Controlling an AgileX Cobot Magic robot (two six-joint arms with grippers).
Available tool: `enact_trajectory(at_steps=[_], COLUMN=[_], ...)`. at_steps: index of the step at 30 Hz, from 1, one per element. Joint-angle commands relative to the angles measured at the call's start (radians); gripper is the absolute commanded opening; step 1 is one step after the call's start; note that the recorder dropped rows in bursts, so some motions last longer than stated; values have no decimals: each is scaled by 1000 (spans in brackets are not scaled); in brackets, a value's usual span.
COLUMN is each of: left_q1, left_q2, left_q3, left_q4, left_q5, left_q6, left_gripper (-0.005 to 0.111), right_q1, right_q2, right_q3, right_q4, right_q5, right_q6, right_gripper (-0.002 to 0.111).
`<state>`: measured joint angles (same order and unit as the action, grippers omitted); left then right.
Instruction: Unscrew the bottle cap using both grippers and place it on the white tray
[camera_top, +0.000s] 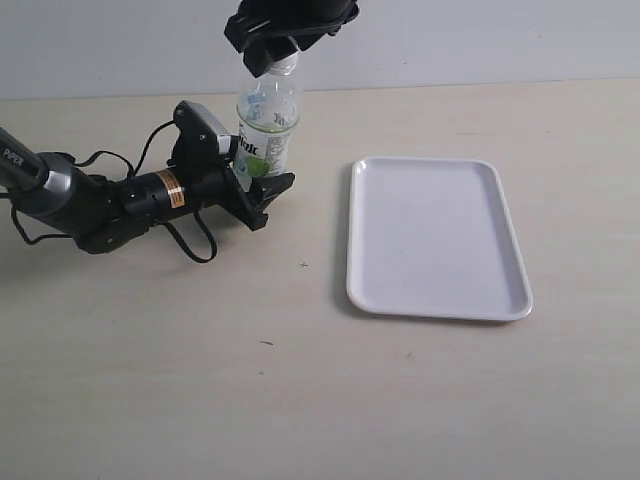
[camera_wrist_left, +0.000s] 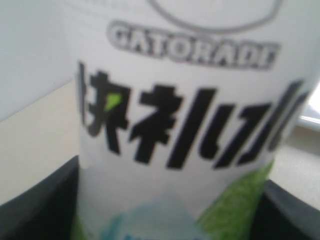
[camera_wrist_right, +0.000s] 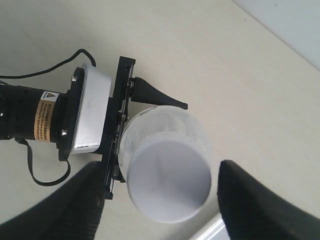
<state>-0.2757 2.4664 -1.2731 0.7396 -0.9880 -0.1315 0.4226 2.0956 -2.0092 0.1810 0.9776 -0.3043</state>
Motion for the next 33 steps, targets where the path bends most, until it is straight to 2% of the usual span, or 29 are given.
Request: enact_trajectory(at_steps=[1, 4, 7, 17, 22, 33], left_q1=[-4, -4, -4, -4, -4, -4], left_q2=[-4, -4, -4, -4, -4, -4], left_q3=[6, 6, 6, 6, 6, 6], left_q4=[-13, -13, -13, -13, -13, -13], left_q5=[-12, -12, -12, -12, -12, -12], left_q6=[-3, -3, -3, -3, -3, -3], left_gripper=[0, 0, 0, 0, 0, 0], right_q1=[-3, -3, -3, -3, -3, -3], right_q2=[-3, -3, -3, -3, -3, -3], right_q3=[-2, -2, -2, -2, -2, -2], right_q4=[-10, -10, -10, -10, -10, -10], right_q5=[-5, -5, -5, -3, -3, -7], right_q6=[3, -1, -1, -45, -175, -652], right_gripper=[60, 60, 53, 0, 0, 0])
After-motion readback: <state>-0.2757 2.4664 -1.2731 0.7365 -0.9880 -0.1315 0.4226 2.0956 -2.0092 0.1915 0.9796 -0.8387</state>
